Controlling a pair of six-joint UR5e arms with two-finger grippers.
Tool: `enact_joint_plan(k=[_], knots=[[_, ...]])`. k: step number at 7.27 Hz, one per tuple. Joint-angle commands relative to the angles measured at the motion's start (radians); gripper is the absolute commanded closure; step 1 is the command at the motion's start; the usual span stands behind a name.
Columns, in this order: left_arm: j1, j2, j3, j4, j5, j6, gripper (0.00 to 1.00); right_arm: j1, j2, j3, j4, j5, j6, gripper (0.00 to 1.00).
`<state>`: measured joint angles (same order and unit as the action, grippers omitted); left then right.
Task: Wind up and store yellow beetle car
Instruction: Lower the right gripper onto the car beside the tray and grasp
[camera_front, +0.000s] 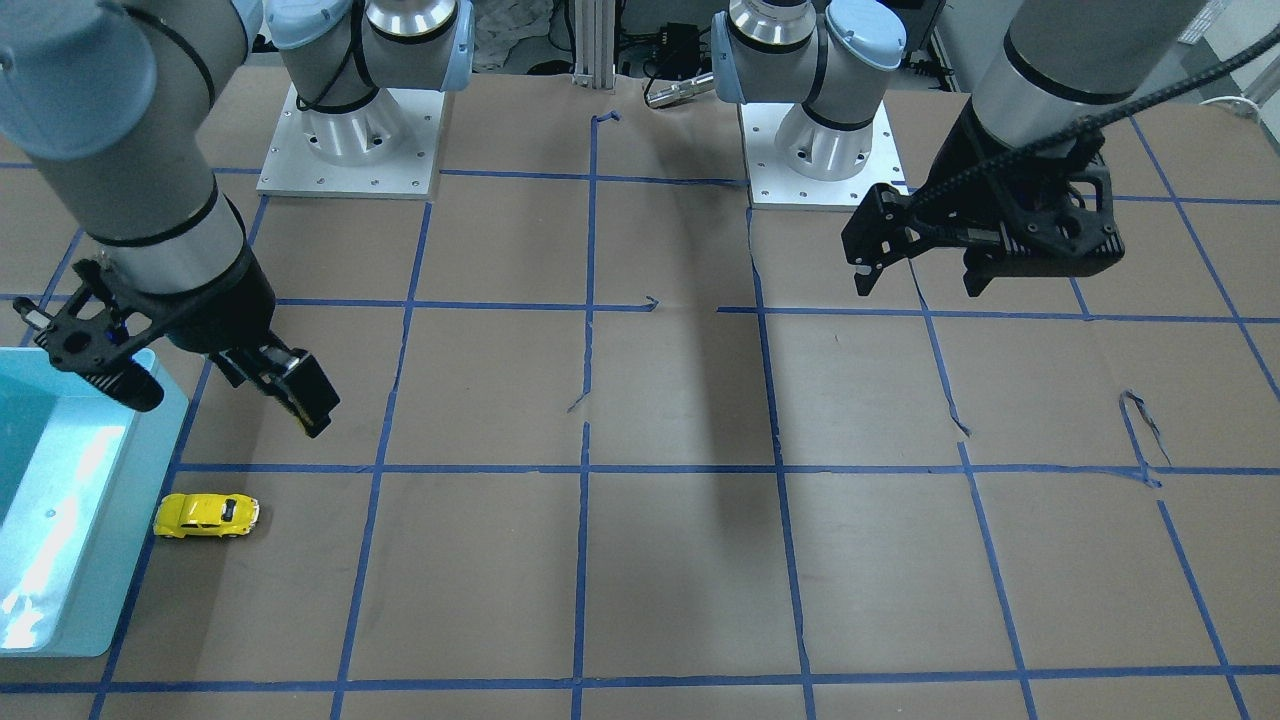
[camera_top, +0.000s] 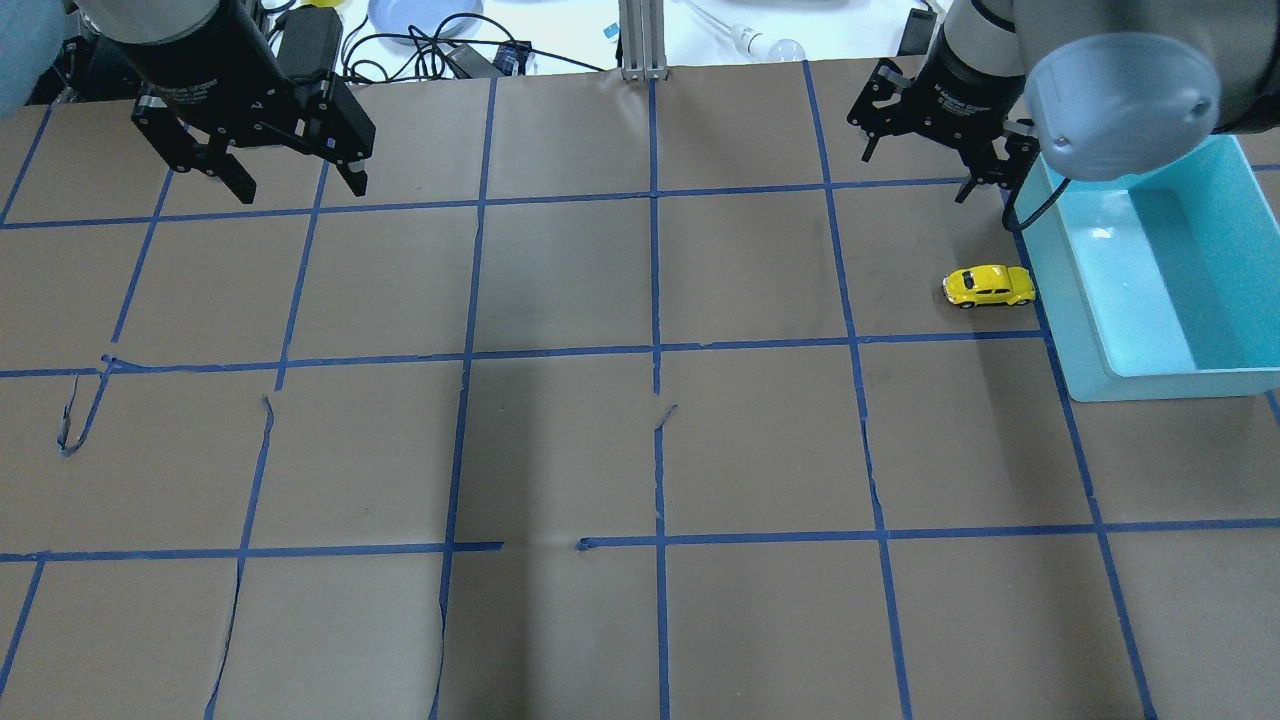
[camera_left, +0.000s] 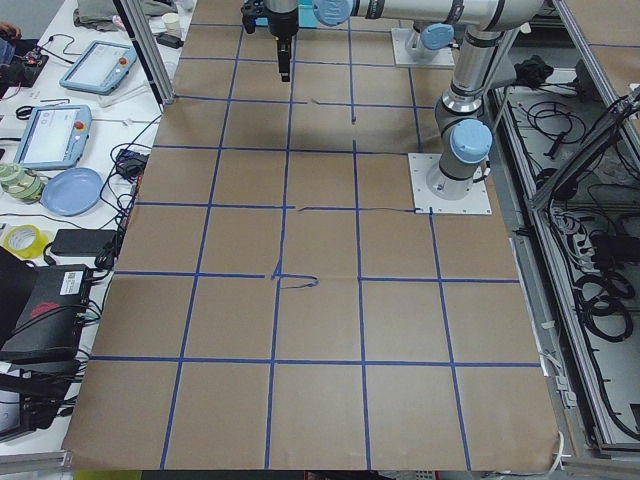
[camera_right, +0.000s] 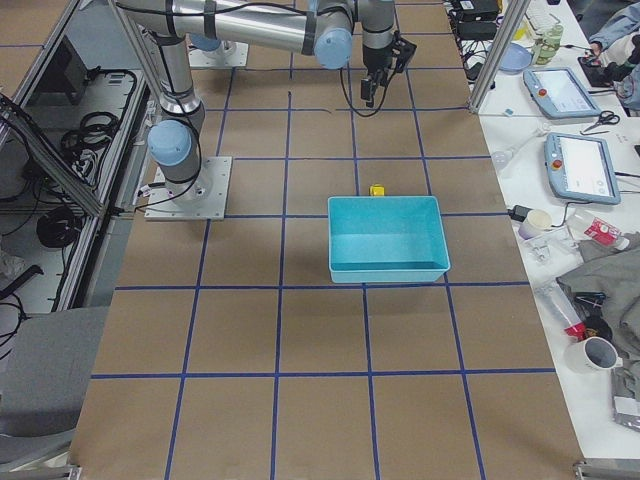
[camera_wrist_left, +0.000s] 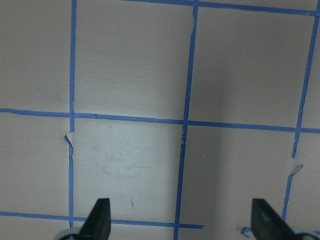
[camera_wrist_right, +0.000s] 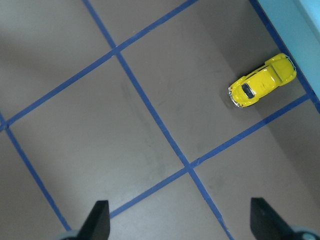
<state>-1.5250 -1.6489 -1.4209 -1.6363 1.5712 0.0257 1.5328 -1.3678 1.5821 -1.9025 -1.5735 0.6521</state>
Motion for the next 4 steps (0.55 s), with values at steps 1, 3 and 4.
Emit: enact_joint_plan(k=[1,3,4], knots=[[-0.012,0.017,-0.032,0.016,0.001,0.003,0.0,-0.087,0.088,0.012,-0.012,-0.013,0.257,0.0],[-0.023,0.04,-0.088,0.064,0.001,0.005,0.0,-0.202,0.146,0.056,-0.03,-0.008,0.264,0.0],[-0.044,0.047,-0.116,0.073,-0.008,-0.012,0.0,-0.204,0.156,0.068,-0.038,-0.008,0.431,0.0]])
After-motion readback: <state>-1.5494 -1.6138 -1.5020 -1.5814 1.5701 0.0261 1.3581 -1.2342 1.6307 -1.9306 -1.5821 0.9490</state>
